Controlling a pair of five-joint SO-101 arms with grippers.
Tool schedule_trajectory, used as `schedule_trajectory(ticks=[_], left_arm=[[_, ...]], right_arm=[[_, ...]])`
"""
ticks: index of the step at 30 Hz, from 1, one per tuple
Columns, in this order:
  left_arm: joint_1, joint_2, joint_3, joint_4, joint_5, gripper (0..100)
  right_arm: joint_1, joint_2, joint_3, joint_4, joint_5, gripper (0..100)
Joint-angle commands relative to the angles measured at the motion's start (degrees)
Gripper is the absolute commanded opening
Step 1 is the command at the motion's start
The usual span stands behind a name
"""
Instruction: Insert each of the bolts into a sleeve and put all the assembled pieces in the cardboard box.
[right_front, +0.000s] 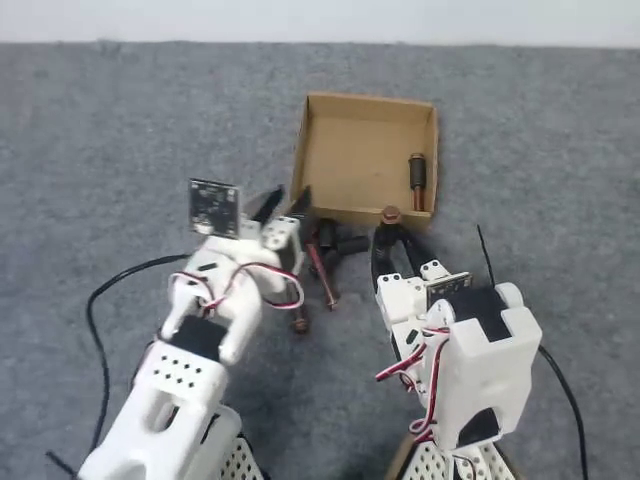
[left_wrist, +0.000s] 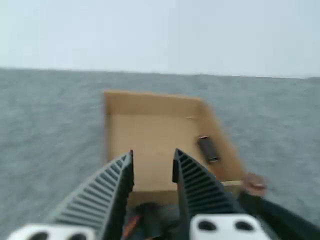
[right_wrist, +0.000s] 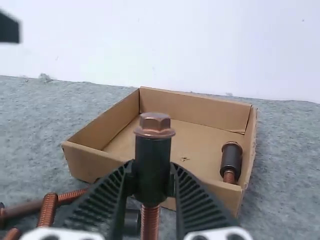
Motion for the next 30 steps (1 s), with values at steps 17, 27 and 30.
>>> schedule_trajectory(ticks=[17, 27, 30], left_arm=[[-26.8, -27.9, 21.2, 7.3, 0.3, 2], [-21.9, -45.1, 20.8, 38.0, -7.9, 2], [-21.1, -47.0, 20.6, 42.3, -12.1, 2]], right_arm=[[0.9, -3.0, -1.2, -0.7, -0.3, 0.6], [0.9, -3.0, -3.3, -0.7, -0.3, 0.6], [1.2, -3.1, -4.7, -0.7, -0.3, 0.6]])
